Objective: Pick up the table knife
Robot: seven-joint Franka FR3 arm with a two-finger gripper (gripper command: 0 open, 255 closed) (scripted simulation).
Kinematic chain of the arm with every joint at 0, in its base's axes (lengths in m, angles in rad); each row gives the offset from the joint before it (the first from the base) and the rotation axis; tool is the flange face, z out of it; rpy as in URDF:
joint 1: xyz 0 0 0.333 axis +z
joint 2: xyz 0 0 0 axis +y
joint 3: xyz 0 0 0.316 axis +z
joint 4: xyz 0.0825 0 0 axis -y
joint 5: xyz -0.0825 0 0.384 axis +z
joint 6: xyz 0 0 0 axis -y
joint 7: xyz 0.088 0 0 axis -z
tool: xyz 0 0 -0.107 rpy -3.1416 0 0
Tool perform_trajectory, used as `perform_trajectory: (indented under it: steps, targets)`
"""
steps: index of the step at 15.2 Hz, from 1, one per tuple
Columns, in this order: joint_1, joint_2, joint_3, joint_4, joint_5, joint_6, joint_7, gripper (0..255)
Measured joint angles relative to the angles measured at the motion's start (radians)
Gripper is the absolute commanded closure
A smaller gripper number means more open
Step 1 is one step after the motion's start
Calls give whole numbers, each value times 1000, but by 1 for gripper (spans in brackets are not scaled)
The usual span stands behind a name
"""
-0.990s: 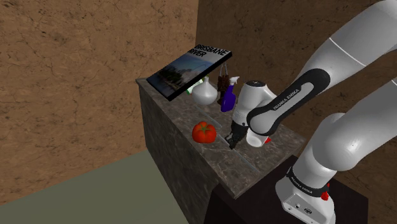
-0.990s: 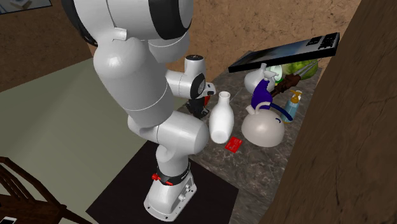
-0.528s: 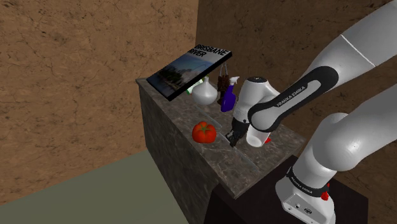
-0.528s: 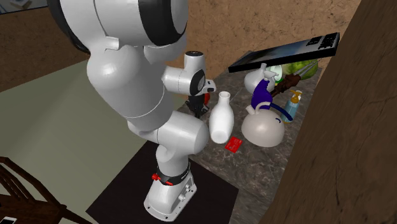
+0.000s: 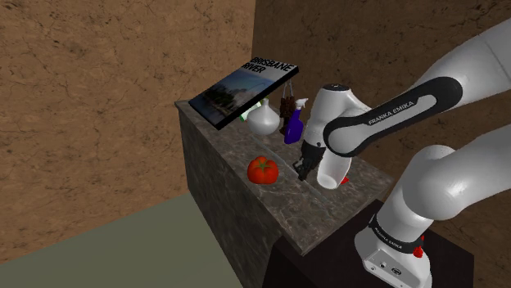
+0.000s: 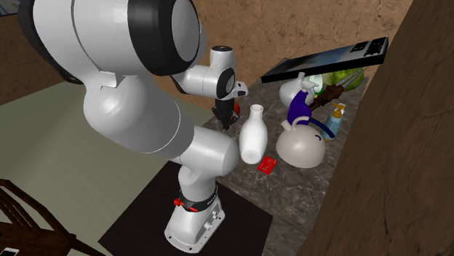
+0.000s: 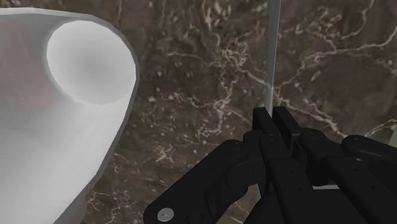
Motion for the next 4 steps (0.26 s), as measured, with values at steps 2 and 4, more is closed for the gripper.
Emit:
perform_trajectory:
  steps: [2, 4]
  targets:
    - [1, -31, -2, 14, -1, -45, 1, 255]
    - [2, -57, -4, 21, -1, -78, 1, 255]
